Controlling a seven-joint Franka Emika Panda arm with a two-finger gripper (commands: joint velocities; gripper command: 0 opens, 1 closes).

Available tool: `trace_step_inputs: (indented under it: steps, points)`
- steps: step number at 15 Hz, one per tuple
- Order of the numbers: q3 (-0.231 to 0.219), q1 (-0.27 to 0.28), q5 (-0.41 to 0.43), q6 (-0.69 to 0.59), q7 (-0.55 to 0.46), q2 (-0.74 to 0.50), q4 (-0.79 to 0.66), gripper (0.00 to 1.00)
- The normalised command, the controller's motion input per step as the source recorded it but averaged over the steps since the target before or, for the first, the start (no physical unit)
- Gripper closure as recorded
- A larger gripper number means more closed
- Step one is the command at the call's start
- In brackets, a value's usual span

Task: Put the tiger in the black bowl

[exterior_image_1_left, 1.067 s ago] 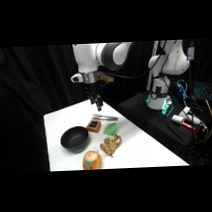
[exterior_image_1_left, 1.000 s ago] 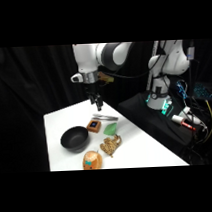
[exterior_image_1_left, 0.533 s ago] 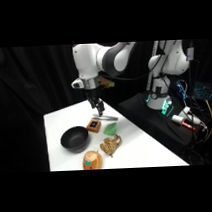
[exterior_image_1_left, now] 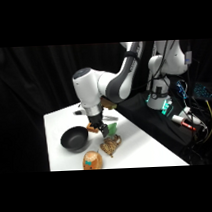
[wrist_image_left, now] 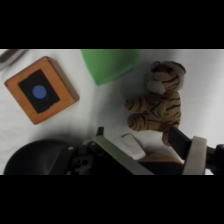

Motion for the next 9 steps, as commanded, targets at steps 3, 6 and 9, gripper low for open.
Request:
trace_step_inputs:
  steps: [3,6,9]
  points:
    - [0.07,-0.002,0.104,0.02,-0.21,0.36,0.32,0.0]
    - [0.081,-0.06,0.15,-0.07,-0.26,0.31,0.28,0.0]
    - [0.116,-0.091,0.164,-0.16,-0.27,0.28,0.27,0.0]
